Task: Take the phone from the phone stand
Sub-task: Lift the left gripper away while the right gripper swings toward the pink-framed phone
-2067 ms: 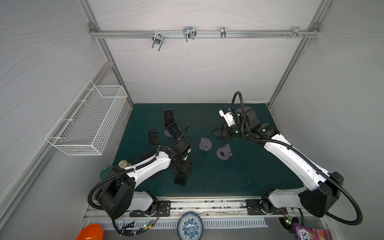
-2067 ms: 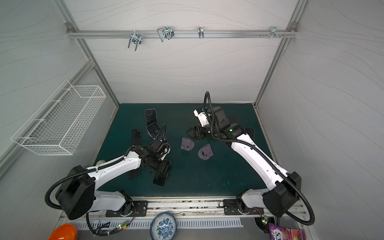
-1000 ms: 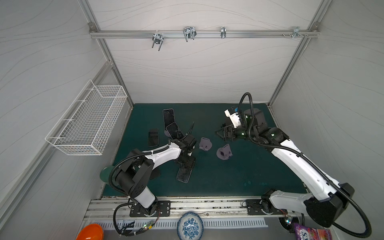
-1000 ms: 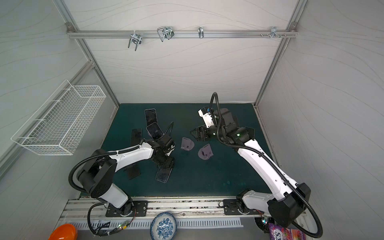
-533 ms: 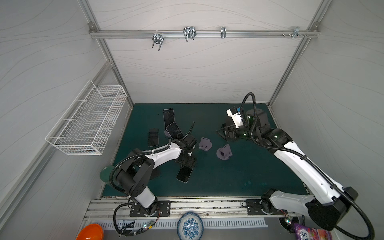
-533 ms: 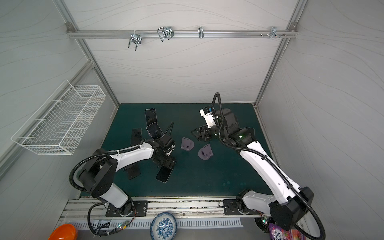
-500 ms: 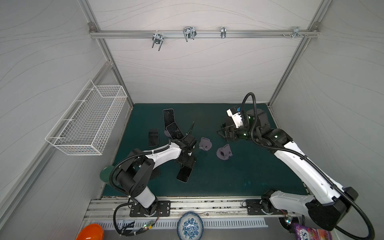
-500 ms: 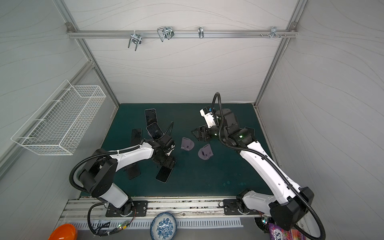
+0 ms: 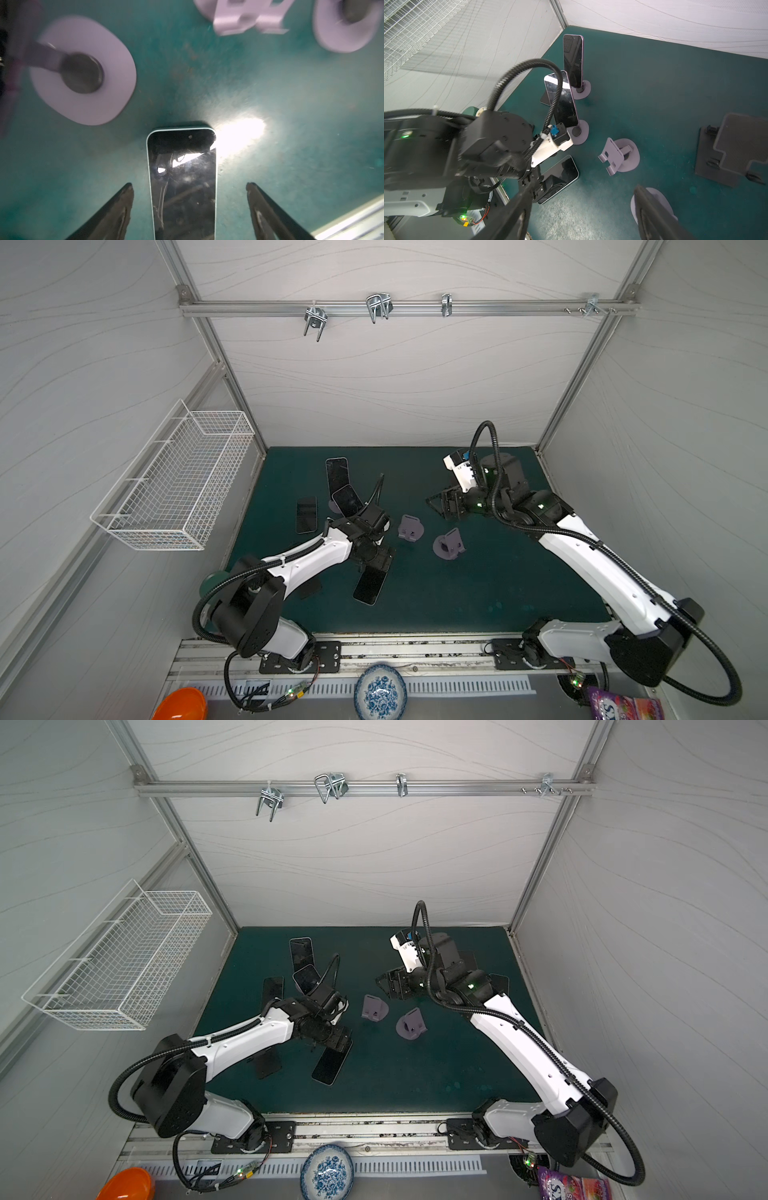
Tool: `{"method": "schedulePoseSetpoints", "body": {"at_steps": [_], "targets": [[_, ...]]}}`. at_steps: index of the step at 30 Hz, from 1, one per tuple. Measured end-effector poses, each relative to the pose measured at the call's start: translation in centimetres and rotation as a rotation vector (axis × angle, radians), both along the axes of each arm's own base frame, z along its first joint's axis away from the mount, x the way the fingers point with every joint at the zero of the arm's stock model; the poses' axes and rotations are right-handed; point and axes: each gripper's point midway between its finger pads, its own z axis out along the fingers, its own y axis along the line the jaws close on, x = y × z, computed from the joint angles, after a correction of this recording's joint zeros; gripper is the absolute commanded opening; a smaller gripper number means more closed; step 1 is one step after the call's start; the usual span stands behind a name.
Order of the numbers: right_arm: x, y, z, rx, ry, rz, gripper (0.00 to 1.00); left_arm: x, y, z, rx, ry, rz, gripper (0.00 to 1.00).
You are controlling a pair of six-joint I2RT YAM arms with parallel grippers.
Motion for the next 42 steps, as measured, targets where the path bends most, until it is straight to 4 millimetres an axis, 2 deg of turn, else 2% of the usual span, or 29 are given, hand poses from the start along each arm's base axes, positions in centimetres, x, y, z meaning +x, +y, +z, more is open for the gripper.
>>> {"method": "schedulePoseSetpoints", "body": {"at_steps": [11,16,21,26,30,34,39,42], "targets": [[1.1,3.6,1.3,-0.035,-0.043,0.045,0.78,0.8,0.0,4.6,-0.059,-0.164,-0.044,0.87],[1.3,4.9,2.5,-0.03,-0.072,0.058,0.78,1.6,0.3,8.1,-0.077,-0.278,-0.039,0.87],[1.4,6.7,3.2,-0.034,-0.085,0.076,0.77,1.5,2.0,12.6,-0.105,-0.437,0.009,0.88],[1.3,9.2,3.5,-0.046,-0.097,0.099,0.77,0.9,5.0,16.2,-0.113,-0.562,0.096,0.89],[1.2,11.7,3.6,-0.051,-0.105,0.117,0.77,0.0,7.6,17.2,-0.088,-0.591,0.175,0.89],[1.5,14.3,3.2,-0.053,-0.105,0.132,0.77,-1.2,9.4,17.5,-0.072,-0.588,0.23,0.89],[2.9,17.4,2.2,-0.058,-0.111,0.151,0.8,-2.1,10.9,18.0,-0.064,-0.607,0.296,0.89],[3.9,19.0,1.2,-0.067,-0.123,0.166,0.82,-2.3,11.7,17.7,-0.033,-0.592,0.329,0.89]]}}
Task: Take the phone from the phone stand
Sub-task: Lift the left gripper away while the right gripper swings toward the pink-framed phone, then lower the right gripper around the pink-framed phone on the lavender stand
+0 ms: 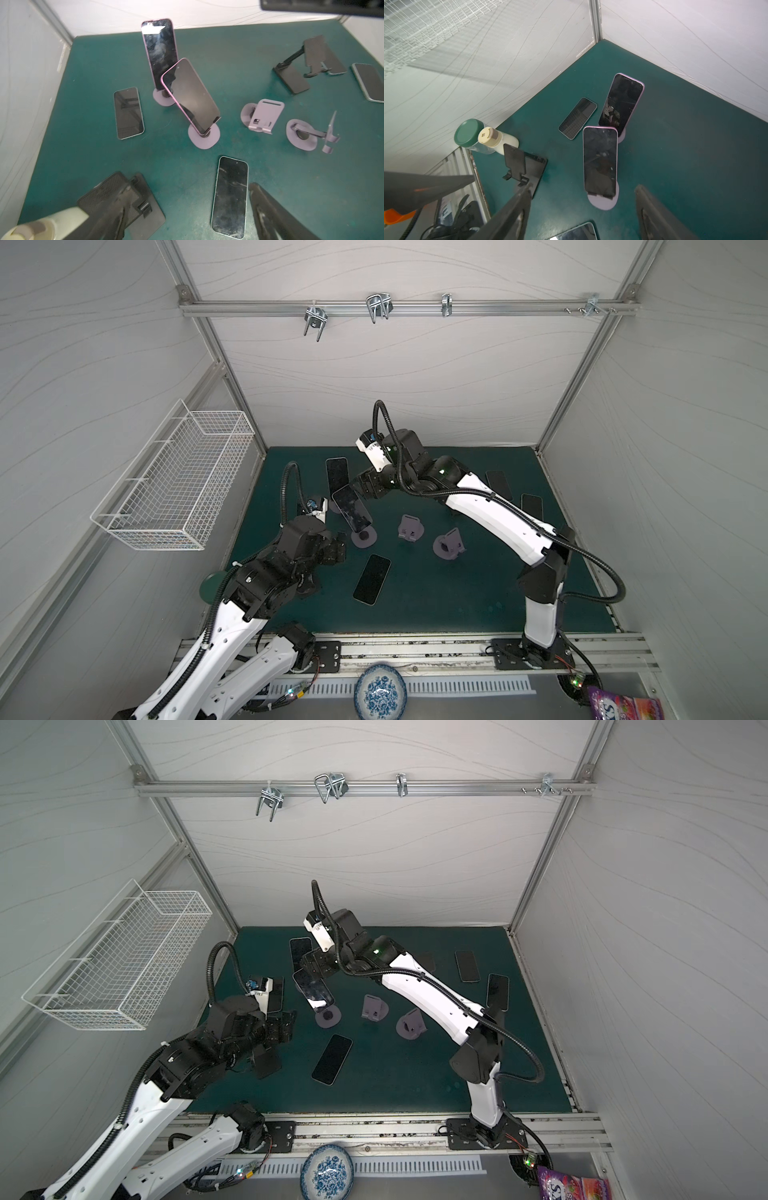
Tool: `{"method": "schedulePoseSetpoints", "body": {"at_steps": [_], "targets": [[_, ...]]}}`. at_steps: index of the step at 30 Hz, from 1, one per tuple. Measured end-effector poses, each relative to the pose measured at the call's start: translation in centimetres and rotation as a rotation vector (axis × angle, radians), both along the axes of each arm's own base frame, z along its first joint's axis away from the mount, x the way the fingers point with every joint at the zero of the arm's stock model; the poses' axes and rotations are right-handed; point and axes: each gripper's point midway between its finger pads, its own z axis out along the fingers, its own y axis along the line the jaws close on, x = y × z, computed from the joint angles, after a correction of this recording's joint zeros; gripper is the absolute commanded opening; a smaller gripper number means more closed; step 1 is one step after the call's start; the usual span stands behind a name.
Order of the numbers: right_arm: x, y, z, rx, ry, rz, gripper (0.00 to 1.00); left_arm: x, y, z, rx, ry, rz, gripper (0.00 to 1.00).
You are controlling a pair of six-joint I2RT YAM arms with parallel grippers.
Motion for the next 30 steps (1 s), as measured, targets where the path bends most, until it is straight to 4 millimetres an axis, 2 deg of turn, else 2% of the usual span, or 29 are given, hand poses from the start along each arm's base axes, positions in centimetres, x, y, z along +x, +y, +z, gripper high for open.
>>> {"method": "schedulePoseSetpoints", "body": {"at_steps": [8,13,16,21,30], "targets": [[1.9,2.3,-4.5,-0.048,0.01,0.009,0.87,-0.2,1.2,-1.2,0.027,0.072,0.056,0.9],[2.6,2.9,-5.7,-0.067,0.013,-0.006,0.93,-1.0,1.4,-1.2,-0.011,0.088,0.062,0.93],[2.5,3.0,-6.0,-0.078,0.006,-0.017,0.95,-1.7,1.6,-1.0,-0.039,0.087,0.069,0.98],[1.4,4.0,-6.8,-0.097,-0.002,0.003,0.99,-2.5,1.9,-0.9,-0.082,0.076,0.085,0.99],[0.8,4.3,-11.0,-0.172,0.03,0.017,0.99,-2.8,2.5,-3.5,-0.107,0.119,0.156,0.99]]}}
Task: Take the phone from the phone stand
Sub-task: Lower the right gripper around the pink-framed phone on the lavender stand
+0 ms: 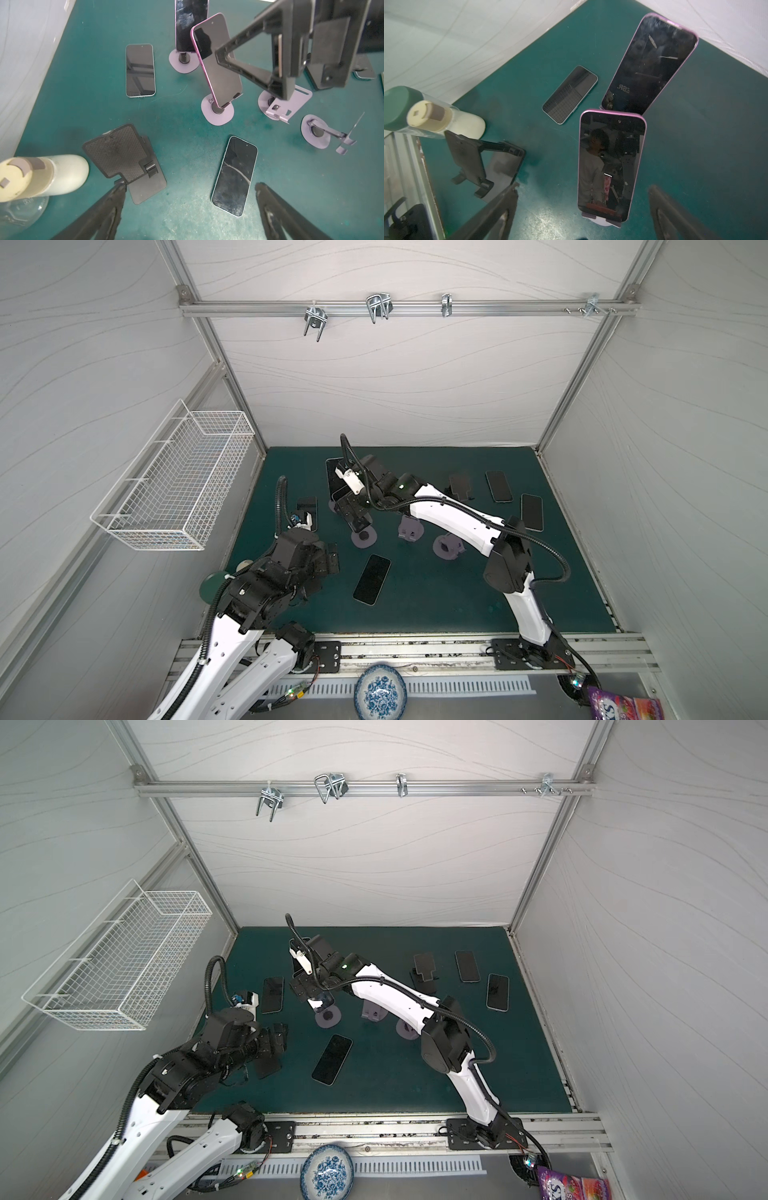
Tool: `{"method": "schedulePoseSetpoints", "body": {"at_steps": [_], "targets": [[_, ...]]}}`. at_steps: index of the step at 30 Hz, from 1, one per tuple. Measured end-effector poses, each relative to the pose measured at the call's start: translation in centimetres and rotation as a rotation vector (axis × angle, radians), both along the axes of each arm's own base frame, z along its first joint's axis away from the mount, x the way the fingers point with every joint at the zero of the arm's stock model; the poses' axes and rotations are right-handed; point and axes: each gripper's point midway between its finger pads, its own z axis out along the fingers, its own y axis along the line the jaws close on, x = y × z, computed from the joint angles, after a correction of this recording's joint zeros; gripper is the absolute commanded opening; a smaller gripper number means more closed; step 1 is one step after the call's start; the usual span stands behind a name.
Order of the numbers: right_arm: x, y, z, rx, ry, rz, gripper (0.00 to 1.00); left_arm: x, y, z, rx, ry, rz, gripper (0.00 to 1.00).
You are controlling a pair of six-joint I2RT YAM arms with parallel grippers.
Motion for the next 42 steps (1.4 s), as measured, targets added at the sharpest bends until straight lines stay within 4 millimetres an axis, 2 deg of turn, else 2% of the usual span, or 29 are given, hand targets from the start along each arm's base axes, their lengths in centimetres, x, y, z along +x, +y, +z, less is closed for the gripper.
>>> {"method": "schedulePoseSetpoints", "body": {"at_steps": [8,18,26,42], "targets": [[0.5,0.0,-2.1,-0.042,0.002,-0.021,0.99,-0.3,-0.4,-1.6,-0.037,0.044,0.014,0.99],[1.4,1.1,-5.7,-0.083,0.02,-0.028,0.99,-0.5,-0.2,-2.4,-0.031,0.059,0.022,0.99],[2.0,2.0,-6.5,-0.072,0.024,-0.038,0.99,-0.6,0.0,-2.5,-0.03,0.048,0.032,0.99],[2.3,1.8,-6.8,-0.074,0.03,-0.047,0.92,-0.4,0.3,-2.7,-0.019,0.051,0.05,0.99]]}}
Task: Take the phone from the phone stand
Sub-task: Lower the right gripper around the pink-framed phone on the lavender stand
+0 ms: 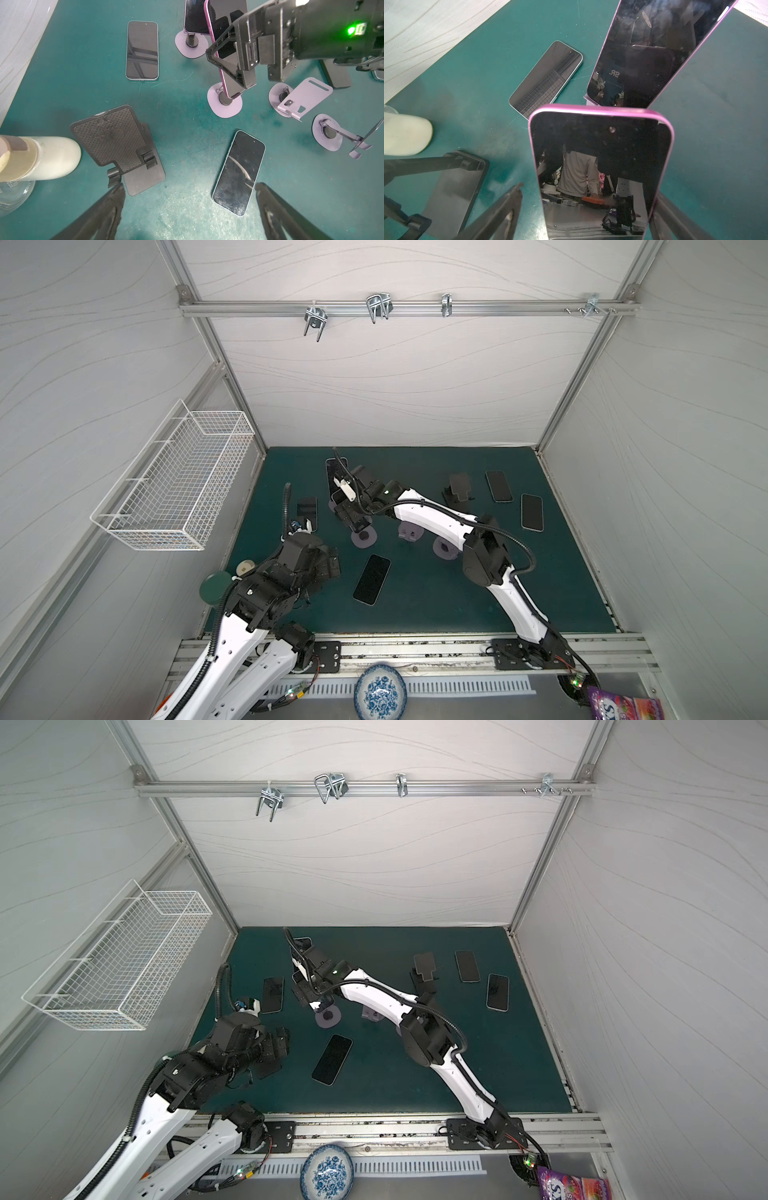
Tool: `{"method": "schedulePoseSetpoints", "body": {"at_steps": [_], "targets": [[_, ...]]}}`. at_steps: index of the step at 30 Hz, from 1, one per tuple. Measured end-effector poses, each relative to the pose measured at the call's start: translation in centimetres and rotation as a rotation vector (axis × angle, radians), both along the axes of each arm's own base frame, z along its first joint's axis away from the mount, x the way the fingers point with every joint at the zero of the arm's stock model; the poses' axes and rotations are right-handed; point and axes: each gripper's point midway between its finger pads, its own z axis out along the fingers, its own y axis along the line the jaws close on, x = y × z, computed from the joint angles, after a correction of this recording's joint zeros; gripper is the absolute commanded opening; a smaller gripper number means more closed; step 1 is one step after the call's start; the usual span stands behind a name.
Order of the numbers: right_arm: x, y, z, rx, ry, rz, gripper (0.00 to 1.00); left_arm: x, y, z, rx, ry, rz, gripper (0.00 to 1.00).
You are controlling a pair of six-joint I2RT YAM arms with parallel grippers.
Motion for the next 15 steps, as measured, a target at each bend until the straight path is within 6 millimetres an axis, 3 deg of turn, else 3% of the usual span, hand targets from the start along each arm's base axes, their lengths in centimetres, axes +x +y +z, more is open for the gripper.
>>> {"method": "schedulePoseSetpoints", "body": {"at_steps": [15], "targets": [[0.06,-0.06,-0.35,-0.007,-0.007,0.004,0.86,0.09,0.03,-0.13,0.006,0.006,0.001,0.99]]}}
